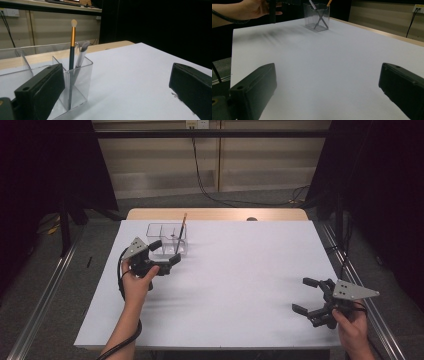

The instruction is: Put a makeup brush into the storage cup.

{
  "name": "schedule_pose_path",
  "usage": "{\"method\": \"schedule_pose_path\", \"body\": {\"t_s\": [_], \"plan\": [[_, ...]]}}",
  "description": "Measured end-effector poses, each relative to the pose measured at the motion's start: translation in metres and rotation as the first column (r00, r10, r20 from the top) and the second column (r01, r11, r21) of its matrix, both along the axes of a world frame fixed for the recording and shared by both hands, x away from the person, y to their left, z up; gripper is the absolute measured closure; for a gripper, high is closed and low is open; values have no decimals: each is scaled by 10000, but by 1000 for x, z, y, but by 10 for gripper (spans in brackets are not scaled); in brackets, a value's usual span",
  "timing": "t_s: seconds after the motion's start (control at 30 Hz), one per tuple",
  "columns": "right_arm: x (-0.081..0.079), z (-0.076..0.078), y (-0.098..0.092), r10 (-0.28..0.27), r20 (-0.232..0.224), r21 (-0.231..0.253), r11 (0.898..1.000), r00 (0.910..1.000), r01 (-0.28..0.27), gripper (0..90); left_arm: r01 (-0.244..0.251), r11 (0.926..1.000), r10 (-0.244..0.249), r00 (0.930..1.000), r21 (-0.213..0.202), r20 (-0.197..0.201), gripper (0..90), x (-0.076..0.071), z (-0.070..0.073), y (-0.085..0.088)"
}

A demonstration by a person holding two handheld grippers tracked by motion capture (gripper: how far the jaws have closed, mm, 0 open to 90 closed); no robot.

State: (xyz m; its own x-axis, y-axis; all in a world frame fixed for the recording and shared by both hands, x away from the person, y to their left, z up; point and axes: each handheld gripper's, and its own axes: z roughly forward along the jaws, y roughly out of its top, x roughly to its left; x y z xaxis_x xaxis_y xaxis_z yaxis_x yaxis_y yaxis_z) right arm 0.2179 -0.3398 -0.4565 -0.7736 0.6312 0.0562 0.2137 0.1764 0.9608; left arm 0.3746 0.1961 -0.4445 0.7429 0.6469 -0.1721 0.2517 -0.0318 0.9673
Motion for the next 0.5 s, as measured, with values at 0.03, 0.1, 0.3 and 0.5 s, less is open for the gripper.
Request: {"method": "schedule_pose_path", "body": {"t_s": [0.03, 0.1, 0.3, 0.5], "plan": [[0, 0, 0, -8, 5, 2, 10000, 10000, 8, 9, 61, 10000, -61, 10000, 66, 45, 2, -1, 0, 1], [0, 0, 0, -3, 16, 5, 10000, 10000, 3, 10, 105, 9999, -105, 9999, 54, 53, 2, -4, -1, 3], [0, 0, 0, -22, 31, 3, 10000, 10000, 22, 9, 213, 9996, -215, 9996, 165, 168, 2, -11, 0, 8], [-1, 1, 0, -69, 41, 39, 10000, 10000, 69, 10, 421, 9989, -425, 9989, 191, 173, 2, -19, -3, 11]]}}
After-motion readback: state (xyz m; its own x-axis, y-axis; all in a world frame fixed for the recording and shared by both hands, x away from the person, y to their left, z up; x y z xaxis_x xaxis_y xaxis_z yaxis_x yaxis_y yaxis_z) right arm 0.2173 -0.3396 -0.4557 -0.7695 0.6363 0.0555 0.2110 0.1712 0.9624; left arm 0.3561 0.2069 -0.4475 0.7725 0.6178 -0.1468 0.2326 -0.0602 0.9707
